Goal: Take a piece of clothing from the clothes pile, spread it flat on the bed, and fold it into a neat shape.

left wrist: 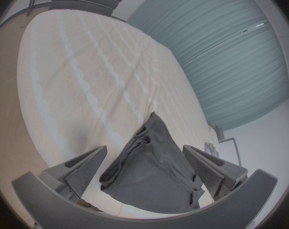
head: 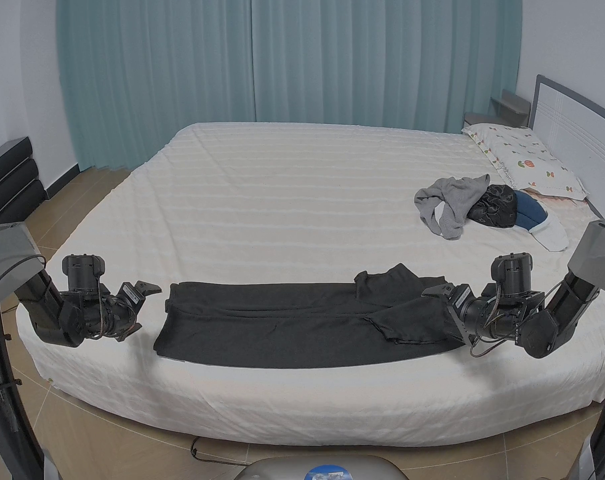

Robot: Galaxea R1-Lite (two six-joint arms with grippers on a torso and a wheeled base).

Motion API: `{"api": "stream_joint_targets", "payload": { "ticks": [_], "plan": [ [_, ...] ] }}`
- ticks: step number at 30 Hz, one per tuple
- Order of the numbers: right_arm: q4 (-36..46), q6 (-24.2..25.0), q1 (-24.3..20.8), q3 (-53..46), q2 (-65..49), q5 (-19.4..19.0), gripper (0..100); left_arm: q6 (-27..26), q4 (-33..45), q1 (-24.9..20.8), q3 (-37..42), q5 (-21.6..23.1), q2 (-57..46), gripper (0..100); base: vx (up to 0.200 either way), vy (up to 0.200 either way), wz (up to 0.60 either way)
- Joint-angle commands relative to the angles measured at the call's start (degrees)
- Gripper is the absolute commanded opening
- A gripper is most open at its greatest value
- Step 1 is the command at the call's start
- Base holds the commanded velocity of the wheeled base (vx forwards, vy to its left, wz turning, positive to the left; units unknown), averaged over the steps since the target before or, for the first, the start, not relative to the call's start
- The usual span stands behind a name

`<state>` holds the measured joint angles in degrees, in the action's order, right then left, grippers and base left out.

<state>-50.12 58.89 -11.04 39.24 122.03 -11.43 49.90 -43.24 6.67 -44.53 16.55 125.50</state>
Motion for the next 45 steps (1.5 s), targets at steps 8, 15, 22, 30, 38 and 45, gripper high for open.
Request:
{"api": "stream_joint_targets", "payload": {
  "ticks": [8, 15, 22, 30, 38, 45],
  "plan": [
    [-2.09, 1.84, -4.07, 1.72, 6.64, 0.36, 100, 2.22, -5.8, -0.16, 3.66, 0.32, 1.76, 100, 0.0, 0.0, 0.0],
    [-2.18, 4.48, -4.51, 5.32, 8.93, 0.45, 100, 2.22, -5.8, -0.16, 3.66, 0.41, 1.85, 100, 0.0, 0.0, 0.0],
    [-2.09, 4.56, -5.13, 5.85, 9.46, 1.24, 100, 2.14, -5.8, -0.16, 3.84, 0.41, 1.85, 100, 0.0, 0.0, 0.0],
    [-1.65, 4.21, -6.09, 5.67, 10.25, 3.7, 100, 2.14, -5.8, -0.16, 3.93, 0.41, 1.85, 100, 0.0, 0.0, 0.0],
    [-1.92, 4.04, -6.09, 6.46, 11.57, 5.72, 100, 2.14, -5.8, -0.16, 3.93, 0.41, 1.85, 100, 0.0, 0.0, 0.0],
    [-1.39, 3.51, -6.27, 7.96, 12.88, 8.27, 100, 2.05, -5.89, -0.16, 3.93, 0.41, 1.85, 100, 0.0, 0.0, 0.0]
  ]
}}
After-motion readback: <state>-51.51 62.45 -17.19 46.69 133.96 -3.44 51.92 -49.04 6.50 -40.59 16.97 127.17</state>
